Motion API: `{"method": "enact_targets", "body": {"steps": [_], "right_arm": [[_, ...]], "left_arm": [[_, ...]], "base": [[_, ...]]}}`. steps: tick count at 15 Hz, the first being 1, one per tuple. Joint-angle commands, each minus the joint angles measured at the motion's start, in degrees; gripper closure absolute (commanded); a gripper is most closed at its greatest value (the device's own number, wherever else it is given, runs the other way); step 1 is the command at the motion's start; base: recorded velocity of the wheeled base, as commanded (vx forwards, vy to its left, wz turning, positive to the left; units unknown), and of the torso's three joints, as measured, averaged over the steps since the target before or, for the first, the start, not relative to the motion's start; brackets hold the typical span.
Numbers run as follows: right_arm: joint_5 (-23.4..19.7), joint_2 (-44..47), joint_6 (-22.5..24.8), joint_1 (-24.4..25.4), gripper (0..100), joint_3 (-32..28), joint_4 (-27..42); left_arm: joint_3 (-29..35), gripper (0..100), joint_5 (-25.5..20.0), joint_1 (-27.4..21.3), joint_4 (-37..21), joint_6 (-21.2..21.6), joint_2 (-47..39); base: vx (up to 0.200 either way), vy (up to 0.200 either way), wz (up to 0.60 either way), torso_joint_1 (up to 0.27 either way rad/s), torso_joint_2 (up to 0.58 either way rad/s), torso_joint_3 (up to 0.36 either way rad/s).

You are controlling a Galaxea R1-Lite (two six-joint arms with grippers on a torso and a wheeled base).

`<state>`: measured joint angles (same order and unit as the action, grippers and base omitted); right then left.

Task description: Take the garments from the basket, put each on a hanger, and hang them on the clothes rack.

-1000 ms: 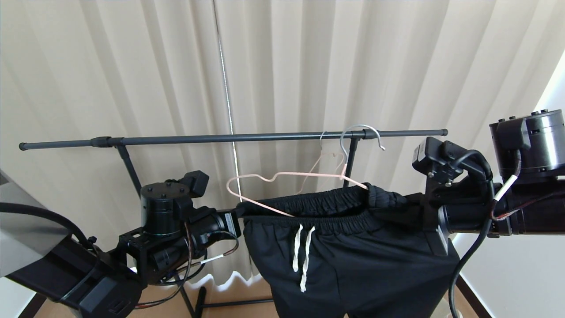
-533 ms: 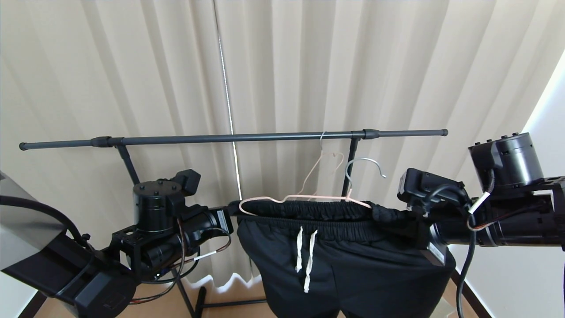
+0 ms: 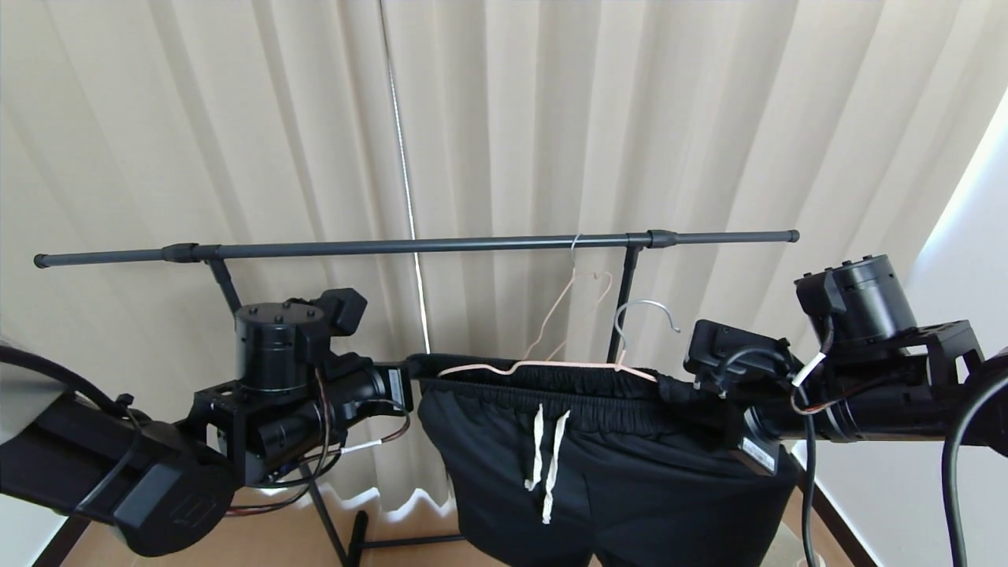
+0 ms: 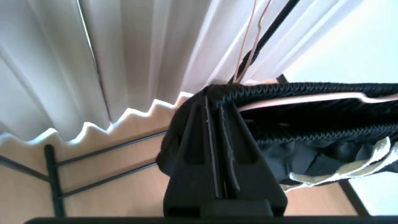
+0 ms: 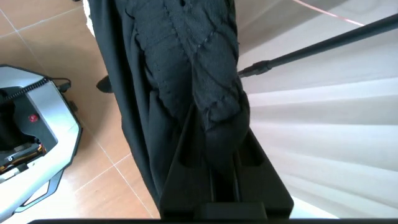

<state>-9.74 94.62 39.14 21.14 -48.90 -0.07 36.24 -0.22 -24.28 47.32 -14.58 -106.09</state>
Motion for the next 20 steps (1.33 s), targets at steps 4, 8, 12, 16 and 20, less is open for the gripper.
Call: {"method": "enact_targets", "body": {"steps": [4, 8, 12, 16, 20], "right_arm": [[1.6, 2.9, -0.1, 0.0, 100, -0.3, -2.2], [1.8, 4.1, -0.2, 0.1, 100, -0.1, -4.0], [1.8, 6.0, -0.7, 0.2, 100, -0.6, -4.6], [1.7, 6.7, -1.9, 1.3, 100, -0.8, -6.7], [1.2, 6.3, -12.3, 3.5, 100, -1.0, -11.4]], "left_arm": [[19.5, 100, 1.1, -3.3, -33.9, 3.3, 7.7], [27.0, 100, 2.6, -8.5, -48.4, 2.8, 7.7], [35.1, 100, 2.2, -10.4, -55.7, 0.3, 7.2], [38.6, 100, 2.0, -11.0, -59.6, 0.0, 7.2], [38.7, 100, 2.1, -14.7, -59.8, 0.1, 7.2]], "base": [[0.000, 0.000, 0.00, 0.000, 0.00, 0.000], [0.000, 0.000, 0.00, 0.000, 0.00, 0.000], [0.000, 0.000, 0.00, 0.000, 0.00, 0.000], [0.000, 0.000, 0.00, 0.000, 0.00, 0.000], [0.000, 0.000, 0.00, 0.000, 0.00, 0.000]]}}
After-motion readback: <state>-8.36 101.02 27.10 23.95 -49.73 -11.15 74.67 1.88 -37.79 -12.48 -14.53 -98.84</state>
